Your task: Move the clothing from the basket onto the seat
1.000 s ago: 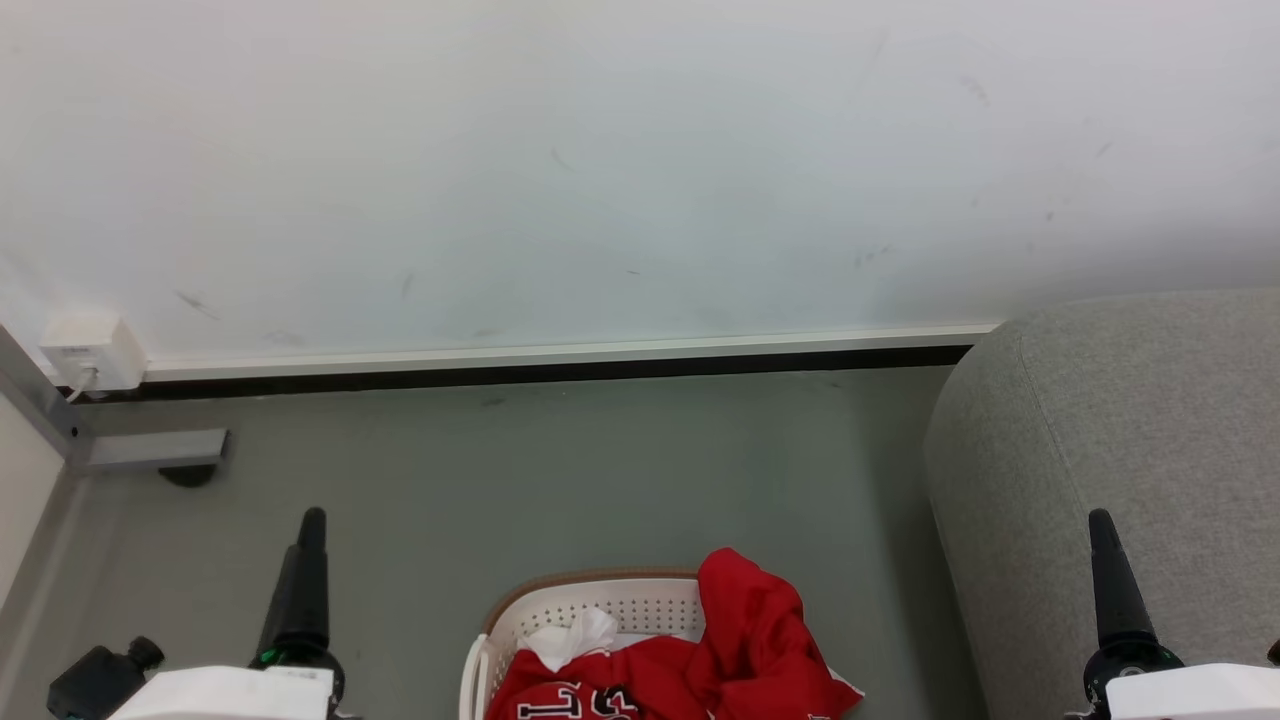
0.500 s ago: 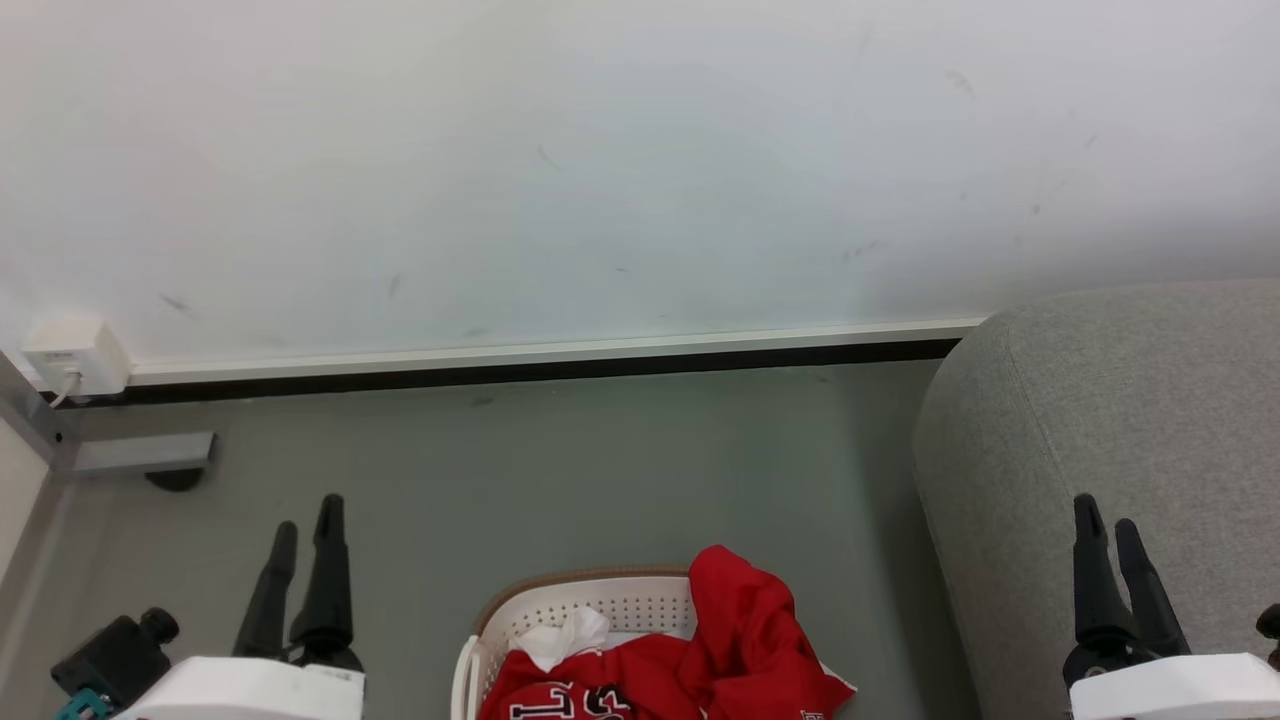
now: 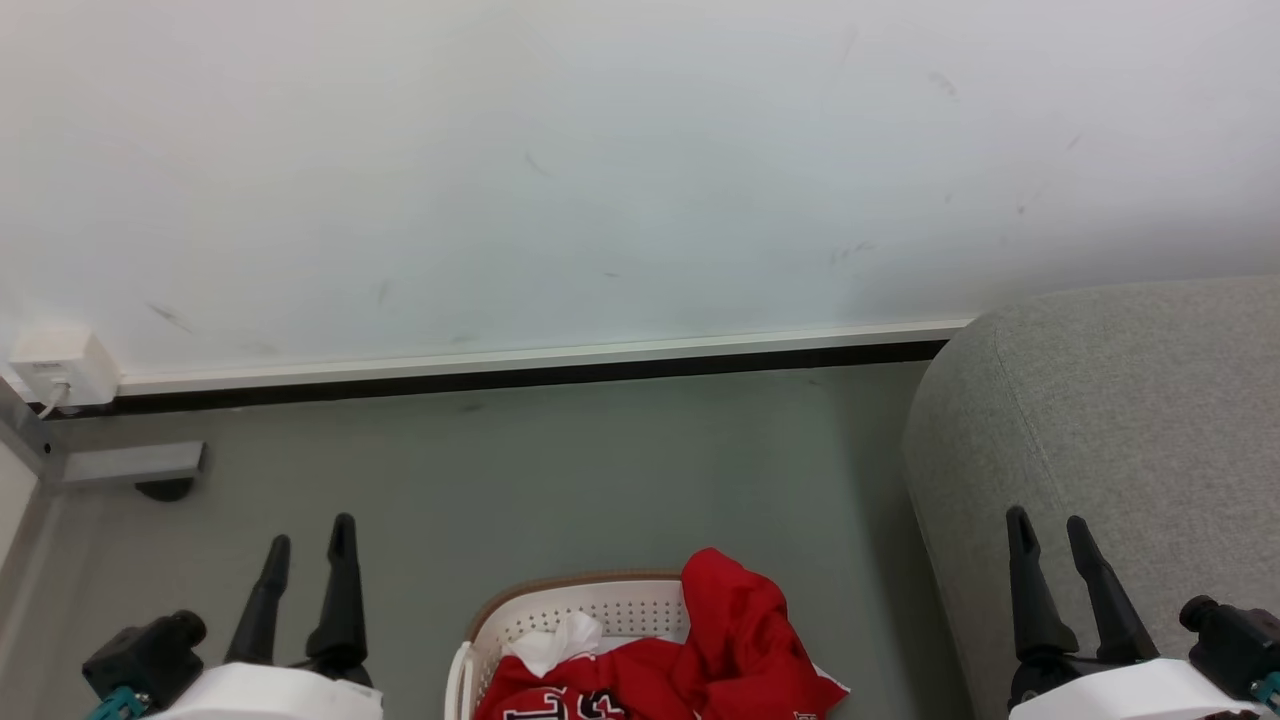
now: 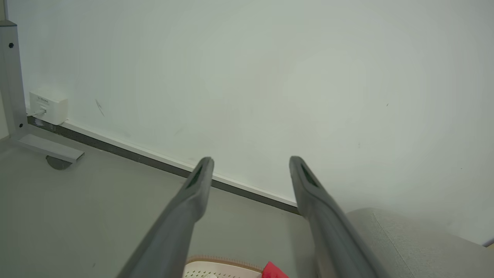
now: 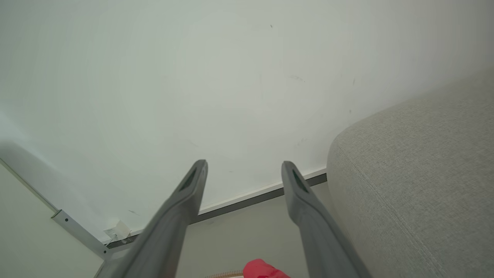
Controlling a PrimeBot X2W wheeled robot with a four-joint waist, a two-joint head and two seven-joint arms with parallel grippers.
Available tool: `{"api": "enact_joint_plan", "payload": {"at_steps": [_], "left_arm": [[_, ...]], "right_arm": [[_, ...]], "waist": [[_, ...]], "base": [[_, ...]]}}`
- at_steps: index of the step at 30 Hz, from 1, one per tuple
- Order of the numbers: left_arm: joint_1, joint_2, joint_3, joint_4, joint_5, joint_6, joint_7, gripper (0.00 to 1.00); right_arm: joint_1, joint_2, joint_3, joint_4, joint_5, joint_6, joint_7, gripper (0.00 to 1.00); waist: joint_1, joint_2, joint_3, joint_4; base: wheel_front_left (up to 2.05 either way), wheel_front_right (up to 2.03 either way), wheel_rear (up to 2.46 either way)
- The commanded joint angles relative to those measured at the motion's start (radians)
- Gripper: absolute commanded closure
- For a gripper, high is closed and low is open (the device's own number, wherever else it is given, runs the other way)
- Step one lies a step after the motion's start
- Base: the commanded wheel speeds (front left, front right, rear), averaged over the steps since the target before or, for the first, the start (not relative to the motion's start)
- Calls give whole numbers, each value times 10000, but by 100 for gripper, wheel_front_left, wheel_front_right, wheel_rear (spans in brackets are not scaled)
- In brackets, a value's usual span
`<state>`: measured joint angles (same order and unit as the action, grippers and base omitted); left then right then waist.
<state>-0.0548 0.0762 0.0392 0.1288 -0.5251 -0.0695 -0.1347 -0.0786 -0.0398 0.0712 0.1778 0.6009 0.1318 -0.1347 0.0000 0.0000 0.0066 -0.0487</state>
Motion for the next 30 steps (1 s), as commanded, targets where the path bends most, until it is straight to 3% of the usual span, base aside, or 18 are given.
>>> {"api": "enact_joint_plan", "payload": {"at_steps": [1,30], "left_arm": [[-14,138,-34,-50,342,61,-103,0],[-24,185,-234,-67,2908,89,-799,0]], "right_arm": [[-154,-100,83,-19,-364,-11,-112,0],[-308,-124,587,318,-2983,-16,-800,0]], "waist": [[0,0,-6,-5],[0,0,-97,-126]], "base": [[0,0,0],[0,0,0]]}}
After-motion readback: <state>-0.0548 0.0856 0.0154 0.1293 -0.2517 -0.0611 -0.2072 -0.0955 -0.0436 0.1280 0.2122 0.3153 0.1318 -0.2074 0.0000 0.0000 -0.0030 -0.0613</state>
